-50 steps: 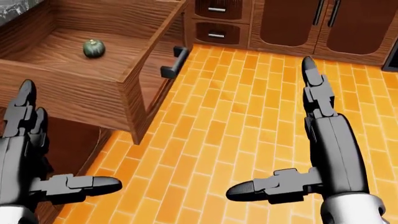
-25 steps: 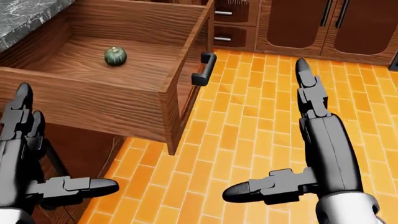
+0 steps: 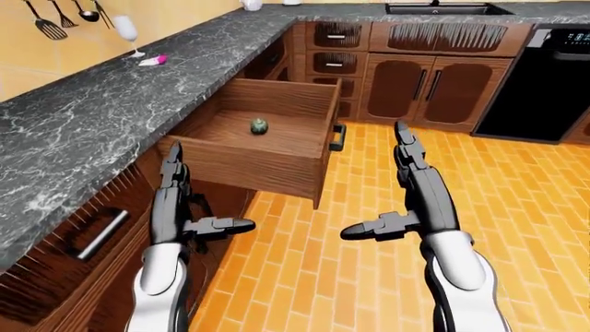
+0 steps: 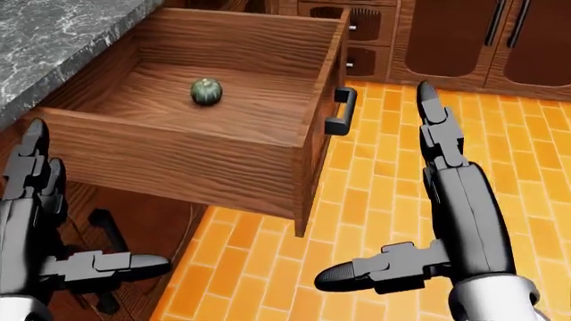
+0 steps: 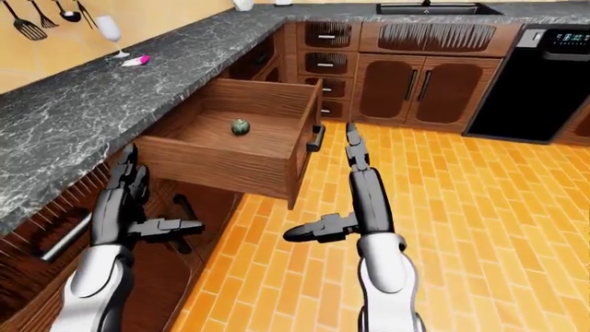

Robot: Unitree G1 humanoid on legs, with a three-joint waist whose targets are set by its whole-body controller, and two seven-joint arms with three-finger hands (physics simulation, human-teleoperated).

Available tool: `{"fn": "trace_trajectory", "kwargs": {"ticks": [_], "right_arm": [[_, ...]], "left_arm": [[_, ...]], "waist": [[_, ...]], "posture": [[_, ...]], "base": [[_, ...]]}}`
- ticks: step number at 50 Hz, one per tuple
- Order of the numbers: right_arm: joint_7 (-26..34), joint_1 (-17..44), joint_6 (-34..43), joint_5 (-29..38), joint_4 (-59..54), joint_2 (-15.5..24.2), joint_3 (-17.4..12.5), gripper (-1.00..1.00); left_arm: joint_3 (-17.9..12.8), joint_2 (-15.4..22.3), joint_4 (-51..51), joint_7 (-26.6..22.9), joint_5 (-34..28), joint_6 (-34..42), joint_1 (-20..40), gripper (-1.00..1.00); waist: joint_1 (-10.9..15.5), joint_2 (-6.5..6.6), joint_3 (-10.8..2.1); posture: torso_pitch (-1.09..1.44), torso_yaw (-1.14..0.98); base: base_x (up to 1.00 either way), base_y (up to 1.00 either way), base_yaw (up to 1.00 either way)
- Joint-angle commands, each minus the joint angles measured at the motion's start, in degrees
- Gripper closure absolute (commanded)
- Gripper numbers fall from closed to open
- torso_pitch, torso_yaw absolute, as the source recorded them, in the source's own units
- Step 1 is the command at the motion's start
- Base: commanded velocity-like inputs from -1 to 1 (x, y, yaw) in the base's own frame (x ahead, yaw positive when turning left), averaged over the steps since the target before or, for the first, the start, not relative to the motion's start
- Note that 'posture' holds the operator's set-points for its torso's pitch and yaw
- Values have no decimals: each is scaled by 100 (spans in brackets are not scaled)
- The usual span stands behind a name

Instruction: Close the right drawer.

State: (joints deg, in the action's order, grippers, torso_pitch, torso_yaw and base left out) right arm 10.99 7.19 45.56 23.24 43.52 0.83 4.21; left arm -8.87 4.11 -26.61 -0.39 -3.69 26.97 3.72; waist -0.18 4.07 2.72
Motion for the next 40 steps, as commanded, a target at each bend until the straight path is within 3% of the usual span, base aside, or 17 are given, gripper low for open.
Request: {"fn": "trace_trajectory", "kwargs": {"ticks": [1,7,10,11,13,15,20,22,24,25,26,33,35,36,38,39,40], "right_arm": [[-59,149,-157,72,269,32,-64,-100],[-63,135,-178,44,291,11,-45,-100],[-68,157,-196,30,251,9,-34,-100],[-69,171,-188,27,243,5,-37,-100],[-61,192,-185,11,247,3,-35,-100],[-66,191,-202,-3,228,5,-48,-100],[-92,149,-241,-37,210,5,-70,-100],[-83,154,-221,-31,233,15,-61,-100],[-77,147,-204,-32,265,19,-61,-100],[-71,128,-197,-30,295,20,-55,-100],[-69,105,-193,-25,321,20,-44,-100],[-83,64,-141,-49,346,-5,-67,-100],[-96,53,-131,-86,375,-10,-77,-100],[-102,49,-133,-100,380,-6,-78,-100],[-128,41,-158,-144,359,-1,-105,-100],[-136,42,-156,-153,359,3,-107,-100],[-142,44,-160,-166,359,9,-108,-100]], "left_arm": [[80,5,-232,-25,17,-191,141,-100],[44,7,-240,-51,29,-228,88,-100],[20,6,-269,-57,34,-224,66,-100],[17,6,-266,-56,36,-222,71,-100],[39,2,-239,-50,24,-233,85,-100],[42,6,-253,-54,24,-213,99,-100],[49,1,-254,-49,19,-213,90,-100],[48,-1,-288,-48,23,-182,97,-100],[64,-5,-350,-54,14,-157,76,-100],[51,-5,-394,-58,22,-126,76,-100],[43,-3,-437,-62,25,-93,74,-100],[90,-8,-553,-108,-24,-79,43,-100],[120,-14,-556,-117,-75,-125,24,-100],[127,-17,-562,-129,-87,-137,16,-100],[174,-20,-566,-229,-102,-254,-59,-100],[175,-27,-575,-249,-113,-278,-78,-100],[156,-57,-621,-346,17,-301,-98,-100]], "waist": [[-13,-39,-87],[139,-384,-79],[154,-744,-191],[80,-626,-150],[51,-655,7],[-30,-642,-85],[-143,-447,-58],[-171,-275,-128],[-98,111,-271],[-47,2,-168],[-91,55,-9],[121,-165,-32],[59,-209,-257],[55,-261,-202],[48,-572,-193],[86,-752,-303],[102,-602,-101]], "posture": [[0,0],[0,0],[0,0],[0,0],[0,0],[0,0],[0,0],[0,0],[0,0],[0,0],[0,0],[0,0],[0,0],[0,0],[0,0],[0,0],[0,0]], "base": [[47,16,0],[52,16,0],[54,15,0],[59,13,0],[60,13,0],[62,12,0],[63,13,0],[62,13,0],[63,13,0],[62,12,0],[63,12,0],[58,11,0],[5,0,0],[0,0,0],[0,0,0],[0,0,0],[0,0,0]]}}
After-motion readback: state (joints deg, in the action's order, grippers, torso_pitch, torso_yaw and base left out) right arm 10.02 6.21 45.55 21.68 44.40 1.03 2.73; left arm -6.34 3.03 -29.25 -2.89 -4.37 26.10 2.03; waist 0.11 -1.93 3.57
